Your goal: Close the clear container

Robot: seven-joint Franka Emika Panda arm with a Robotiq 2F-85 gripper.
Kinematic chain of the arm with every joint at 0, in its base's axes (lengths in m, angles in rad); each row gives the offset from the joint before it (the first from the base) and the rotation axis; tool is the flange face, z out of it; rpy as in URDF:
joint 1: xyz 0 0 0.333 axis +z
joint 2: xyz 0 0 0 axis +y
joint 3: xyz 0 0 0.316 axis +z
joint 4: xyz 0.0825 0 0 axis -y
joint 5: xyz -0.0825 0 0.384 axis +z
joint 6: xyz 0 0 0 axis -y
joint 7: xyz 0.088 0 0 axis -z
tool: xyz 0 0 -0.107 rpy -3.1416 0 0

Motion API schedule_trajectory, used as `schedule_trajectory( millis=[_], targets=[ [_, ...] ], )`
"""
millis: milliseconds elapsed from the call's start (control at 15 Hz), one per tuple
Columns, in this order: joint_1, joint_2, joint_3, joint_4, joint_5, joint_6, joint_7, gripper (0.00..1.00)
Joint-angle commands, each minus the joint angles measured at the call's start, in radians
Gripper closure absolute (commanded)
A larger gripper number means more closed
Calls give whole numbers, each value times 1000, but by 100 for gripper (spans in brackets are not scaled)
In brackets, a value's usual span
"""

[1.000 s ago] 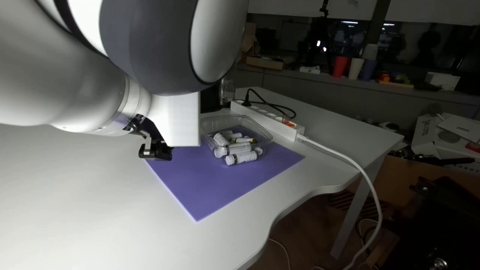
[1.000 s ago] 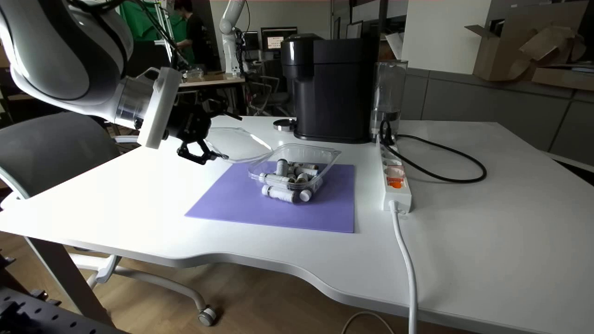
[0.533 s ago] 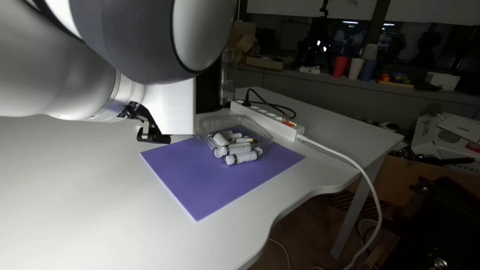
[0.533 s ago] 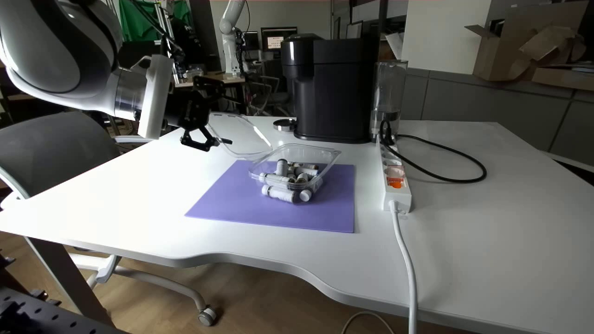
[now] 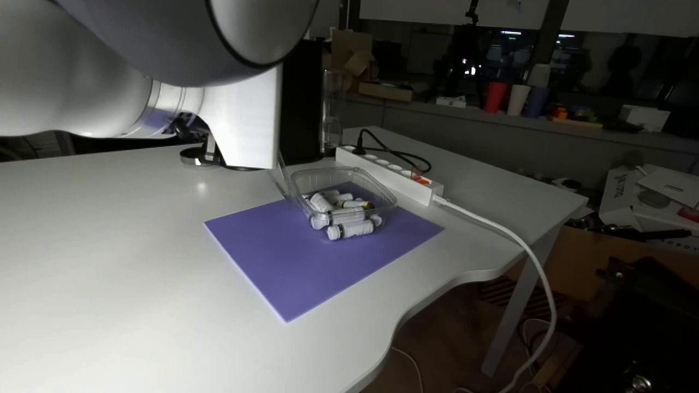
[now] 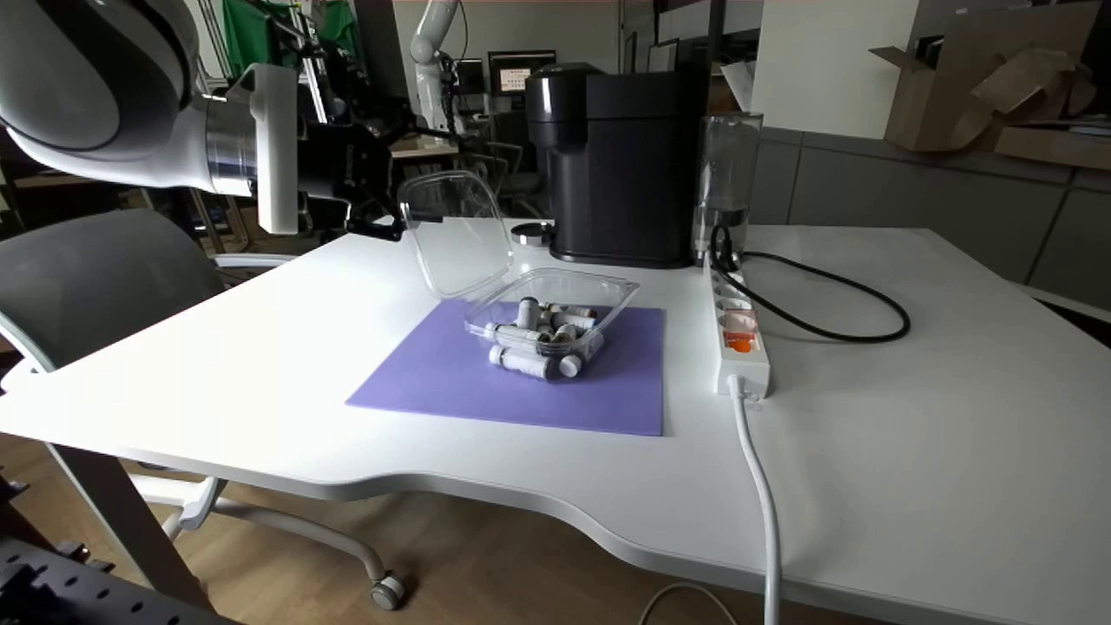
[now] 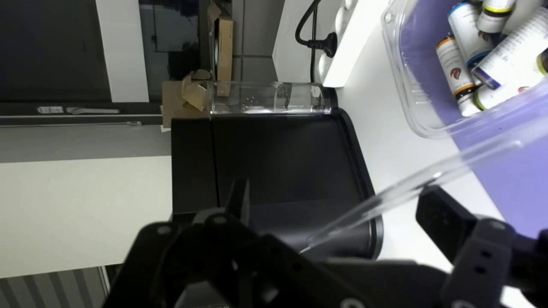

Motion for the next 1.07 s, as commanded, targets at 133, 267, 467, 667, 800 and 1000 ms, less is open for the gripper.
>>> schedule_trajectory(
  millis=[133,267,467,667,800,1000],
  targets=[
    [-48,-68,-13,-45,111,13,51,0],
    [-68,-82,-26,-53,150,31,57,0],
    [-99,-95,-49,-63,188,67,64,0],
    [-131,-110,-78,-72,223,112,77,0],
    [-162,-121,-103,-80,250,163,77,0],
    [-218,-136,-147,-95,295,300,62,0]
  ],
)
